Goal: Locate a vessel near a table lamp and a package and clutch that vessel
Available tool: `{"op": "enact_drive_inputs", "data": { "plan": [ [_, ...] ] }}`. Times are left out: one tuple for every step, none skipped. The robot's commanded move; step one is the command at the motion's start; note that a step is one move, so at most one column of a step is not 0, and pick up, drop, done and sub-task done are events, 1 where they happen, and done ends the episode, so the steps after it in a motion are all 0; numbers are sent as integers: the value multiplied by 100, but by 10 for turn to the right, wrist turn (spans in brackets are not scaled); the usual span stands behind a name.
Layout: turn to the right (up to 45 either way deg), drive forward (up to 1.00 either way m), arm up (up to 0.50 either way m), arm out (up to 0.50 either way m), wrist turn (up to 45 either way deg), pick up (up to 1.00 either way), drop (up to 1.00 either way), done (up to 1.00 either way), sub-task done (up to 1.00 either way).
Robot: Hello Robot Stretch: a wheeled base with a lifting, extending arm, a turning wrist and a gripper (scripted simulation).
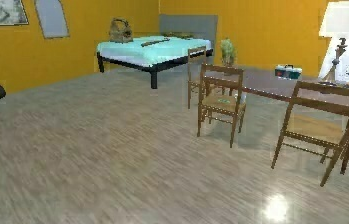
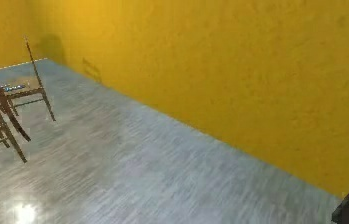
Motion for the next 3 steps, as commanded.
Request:
{"op": "enact_drive_inputs", "data": {
  "plan": [
    [-30,0,0,0,0,0,0,0,0],
    [450,0,0,0,0,0,0,0,0],
    [420,0,0,0,0,0,0,0,0]
  ]
}}
